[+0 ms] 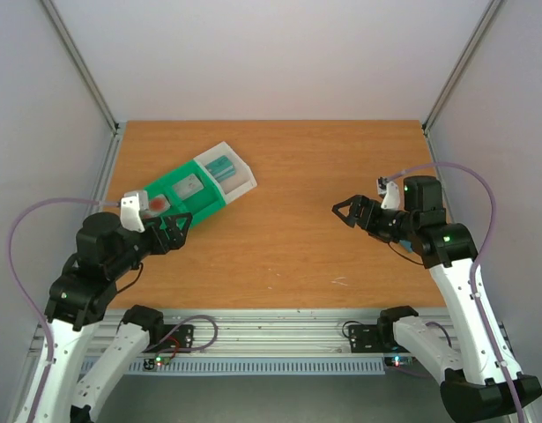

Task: Take the credit cards out of the card holder

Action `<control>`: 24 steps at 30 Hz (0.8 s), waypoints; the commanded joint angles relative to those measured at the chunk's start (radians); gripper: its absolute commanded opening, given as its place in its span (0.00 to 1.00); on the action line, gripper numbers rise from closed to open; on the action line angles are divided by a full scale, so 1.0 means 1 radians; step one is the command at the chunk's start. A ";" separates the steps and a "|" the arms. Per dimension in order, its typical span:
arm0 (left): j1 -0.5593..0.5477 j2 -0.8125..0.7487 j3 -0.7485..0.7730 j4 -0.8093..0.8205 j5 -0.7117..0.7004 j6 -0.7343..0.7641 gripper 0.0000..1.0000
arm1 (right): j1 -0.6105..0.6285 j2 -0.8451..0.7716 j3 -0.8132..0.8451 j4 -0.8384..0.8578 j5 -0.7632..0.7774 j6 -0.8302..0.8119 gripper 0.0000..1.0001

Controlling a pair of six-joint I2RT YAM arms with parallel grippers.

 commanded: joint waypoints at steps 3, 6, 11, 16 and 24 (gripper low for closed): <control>-0.003 -0.022 -0.032 0.077 0.047 0.001 0.99 | 0.006 -0.033 -0.030 0.050 0.065 0.096 0.98; -0.004 0.023 -0.033 0.070 0.107 0.013 0.99 | 0.006 -0.012 -0.027 0.034 0.119 0.112 0.99; -0.004 0.128 -0.072 0.053 0.212 0.017 0.99 | 0.006 0.090 0.010 -0.043 0.226 0.109 0.98; -0.003 0.220 -0.132 0.090 0.351 0.014 0.99 | 0.006 0.175 -0.007 -0.079 0.249 0.151 0.98; -0.004 0.217 -0.192 0.122 0.354 -0.015 0.99 | -0.016 0.356 0.014 -0.090 0.592 0.109 0.98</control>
